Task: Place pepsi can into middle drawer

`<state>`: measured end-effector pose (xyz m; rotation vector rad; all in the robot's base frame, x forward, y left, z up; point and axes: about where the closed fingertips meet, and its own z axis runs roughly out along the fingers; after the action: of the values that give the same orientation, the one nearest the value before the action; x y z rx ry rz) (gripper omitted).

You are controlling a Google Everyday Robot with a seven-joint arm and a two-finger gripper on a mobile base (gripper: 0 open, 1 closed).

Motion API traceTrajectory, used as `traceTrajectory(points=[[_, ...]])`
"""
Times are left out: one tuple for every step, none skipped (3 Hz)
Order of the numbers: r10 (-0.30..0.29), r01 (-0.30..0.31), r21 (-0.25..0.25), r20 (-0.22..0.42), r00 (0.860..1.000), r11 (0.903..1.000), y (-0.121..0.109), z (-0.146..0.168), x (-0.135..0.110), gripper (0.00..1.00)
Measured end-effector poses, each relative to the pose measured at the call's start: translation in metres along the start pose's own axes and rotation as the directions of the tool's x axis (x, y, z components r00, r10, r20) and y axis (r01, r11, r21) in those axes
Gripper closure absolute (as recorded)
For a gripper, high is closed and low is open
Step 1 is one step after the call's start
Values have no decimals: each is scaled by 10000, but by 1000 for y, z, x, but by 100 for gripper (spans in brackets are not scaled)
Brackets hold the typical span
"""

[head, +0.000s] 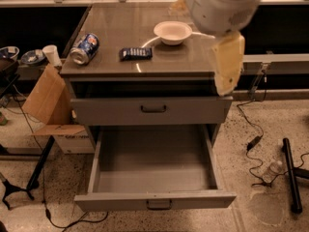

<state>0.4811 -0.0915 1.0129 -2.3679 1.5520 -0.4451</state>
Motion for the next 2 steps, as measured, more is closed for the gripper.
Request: traceTrajectory(points=[[-419,427,315,-247,9988,9986,-10,-7,-5,0],[-422,430,318,-248,9988,9986,-11,-7,-5,0]])
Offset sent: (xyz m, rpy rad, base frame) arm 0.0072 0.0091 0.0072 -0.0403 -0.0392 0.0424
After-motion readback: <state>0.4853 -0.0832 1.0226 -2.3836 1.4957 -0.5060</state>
